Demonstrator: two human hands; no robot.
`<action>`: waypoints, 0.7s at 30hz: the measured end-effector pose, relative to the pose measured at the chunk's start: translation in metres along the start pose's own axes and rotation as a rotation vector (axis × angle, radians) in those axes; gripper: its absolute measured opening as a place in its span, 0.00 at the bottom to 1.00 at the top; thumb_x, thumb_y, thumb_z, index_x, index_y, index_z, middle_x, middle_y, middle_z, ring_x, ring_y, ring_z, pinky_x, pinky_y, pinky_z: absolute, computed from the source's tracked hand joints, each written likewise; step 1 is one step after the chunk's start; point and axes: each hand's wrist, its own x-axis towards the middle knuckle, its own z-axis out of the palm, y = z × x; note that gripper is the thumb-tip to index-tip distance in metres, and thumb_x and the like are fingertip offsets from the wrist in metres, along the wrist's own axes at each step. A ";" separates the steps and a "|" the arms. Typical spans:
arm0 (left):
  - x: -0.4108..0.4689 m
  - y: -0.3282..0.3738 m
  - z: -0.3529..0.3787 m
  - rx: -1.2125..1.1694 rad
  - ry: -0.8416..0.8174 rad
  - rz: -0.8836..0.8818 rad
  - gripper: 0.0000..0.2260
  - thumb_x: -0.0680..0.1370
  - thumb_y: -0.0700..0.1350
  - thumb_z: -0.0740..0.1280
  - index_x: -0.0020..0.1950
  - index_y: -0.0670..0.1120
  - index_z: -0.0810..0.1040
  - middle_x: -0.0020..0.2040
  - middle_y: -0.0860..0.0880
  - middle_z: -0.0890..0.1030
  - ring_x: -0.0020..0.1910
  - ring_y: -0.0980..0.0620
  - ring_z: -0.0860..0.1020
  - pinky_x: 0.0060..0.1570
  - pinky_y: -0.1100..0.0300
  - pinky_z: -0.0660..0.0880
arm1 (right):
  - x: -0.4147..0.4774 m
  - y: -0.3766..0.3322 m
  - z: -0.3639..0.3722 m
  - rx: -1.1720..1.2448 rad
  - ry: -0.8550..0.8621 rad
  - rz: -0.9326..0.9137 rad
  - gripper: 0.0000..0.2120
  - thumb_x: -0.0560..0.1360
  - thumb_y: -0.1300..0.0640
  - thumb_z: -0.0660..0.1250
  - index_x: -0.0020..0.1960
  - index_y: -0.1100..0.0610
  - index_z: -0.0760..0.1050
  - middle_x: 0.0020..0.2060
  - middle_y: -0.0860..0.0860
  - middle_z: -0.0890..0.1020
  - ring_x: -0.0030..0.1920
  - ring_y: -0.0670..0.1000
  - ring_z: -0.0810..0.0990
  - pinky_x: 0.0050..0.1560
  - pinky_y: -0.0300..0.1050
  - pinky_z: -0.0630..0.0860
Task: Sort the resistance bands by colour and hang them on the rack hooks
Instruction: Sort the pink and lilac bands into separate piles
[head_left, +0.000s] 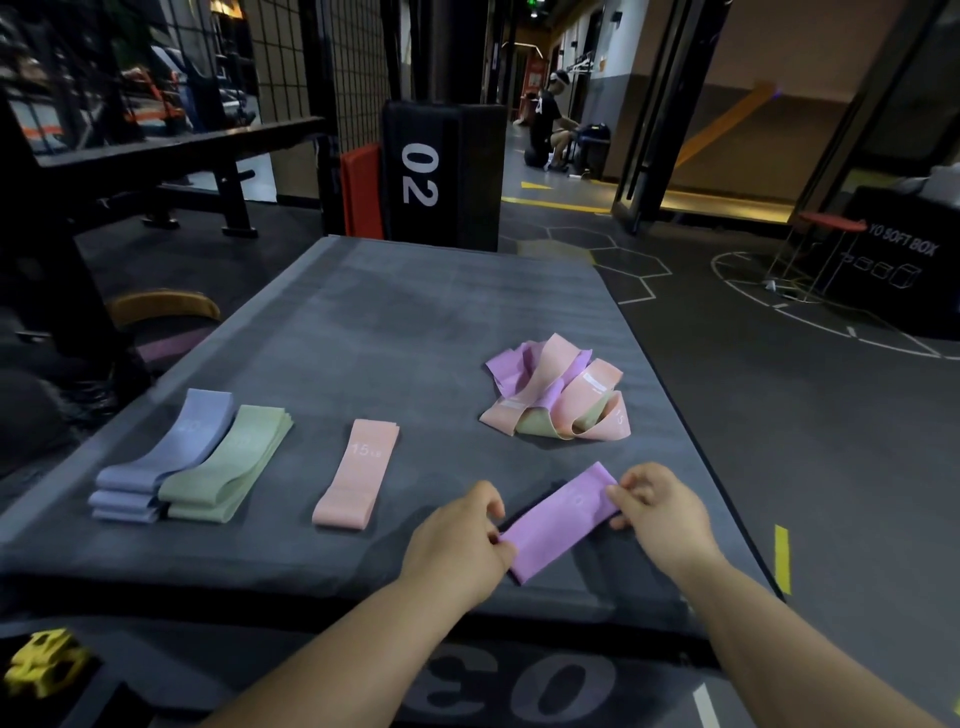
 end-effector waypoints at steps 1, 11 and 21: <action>-0.001 -0.001 -0.002 -0.025 -0.006 -0.003 0.09 0.75 0.50 0.67 0.48 0.55 0.67 0.44 0.55 0.80 0.46 0.53 0.77 0.46 0.56 0.75 | 0.001 -0.002 0.001 0.047 -0.007 0.012 0.04 0.77 0.54 0.67 0.48 0.52 0.72 0.34 0.49 0.84 0.36 0.48 0.82 0.37 0.43 0.73; -0.017 -0.023 -0.035 -0.202 0.052 -0.055 0.05 0.72 0.50 0.70 0.42 0.55 0.74 0.36 0.59 0.76 0.37 0.60 0.74 0.40 0.66 0.71 | -0.005 -0.044 0.022 0.326 -0.102 0.034 0.05 0.73 0.68 0.63 0.47 0.61 0.75 0.34 0.56 0.80 0.31 0.51 0.76 0.33 0.41 0.71; -0.034 -0.088 -0.077 -0.492 0.253 -0.301 0.05 0.70 0.47 0.72 0.39 0.48 0.77 0.34 0.54 0.80 0.34 0.54 0.77 0.37 0.59 0.74 | 0.003 -0.136 0.101 -0.015 -0.138 -0.261 0.08 0.74 0.63 0.66 0.49 0.54 0.80 0.46 0.52 0.84 0.46 0.53 0.80 0.48 0.43 0.74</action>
